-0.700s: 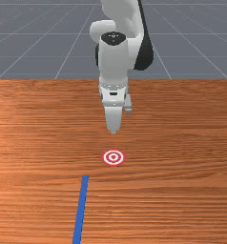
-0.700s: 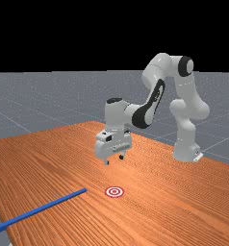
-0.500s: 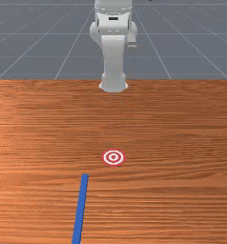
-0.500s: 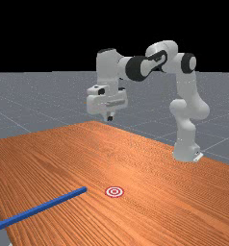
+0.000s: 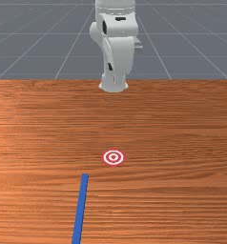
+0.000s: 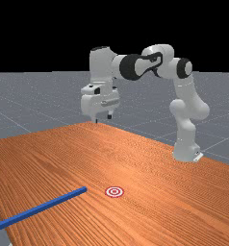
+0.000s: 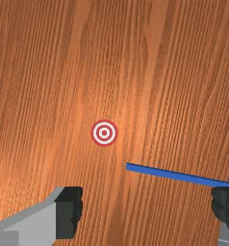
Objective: Pull the pivot to the target area
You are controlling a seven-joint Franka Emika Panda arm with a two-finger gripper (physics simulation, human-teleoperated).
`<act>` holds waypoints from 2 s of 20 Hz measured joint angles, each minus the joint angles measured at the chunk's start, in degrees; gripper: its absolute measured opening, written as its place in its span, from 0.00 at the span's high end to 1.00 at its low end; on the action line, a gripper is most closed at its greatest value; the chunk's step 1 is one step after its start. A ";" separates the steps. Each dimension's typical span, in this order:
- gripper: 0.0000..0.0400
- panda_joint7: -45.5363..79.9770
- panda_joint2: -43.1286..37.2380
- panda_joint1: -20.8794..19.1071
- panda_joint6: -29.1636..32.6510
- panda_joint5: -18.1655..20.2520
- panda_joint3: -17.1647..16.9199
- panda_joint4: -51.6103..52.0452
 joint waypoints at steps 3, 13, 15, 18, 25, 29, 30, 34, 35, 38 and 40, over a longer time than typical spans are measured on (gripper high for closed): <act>0.00 10.33 1.06 0.85 -0.52 0.96 -1.35 1.33; 0.00 7.54 1.67 -0.12 -1.64 1.03 -1.36 2.41; 0.00 7.89 1.09 0.14 -0.27 0.28 -1.56 1.08; 0.00 7.58 1.04 -0.07 0.04 0.89 -1.39 0.84; 0.00 7.39 1.35 -0.19 -0.37 1.30 -1.26 1.39; 0.39 11.45 0.56 2.79 -0.40 -7.67 -3.52 -0.22; 0.63 12.29 -0.56 3.25 0.01 -9.14 -3.73 -2.06; 0.95 17.81 -4.88 1.89 2.27 -1.55 -2.99 -8.06; 0.97 23.66 -5.66 2.35 2.38 -1.01 -3.58 -9.18; 0.99 42.40 -8.13 3.72 3.37 0.67 -5.30 -12.79; 1.00 46.76 -9.52 3.95 3.83 0.91 -5.55 -14.70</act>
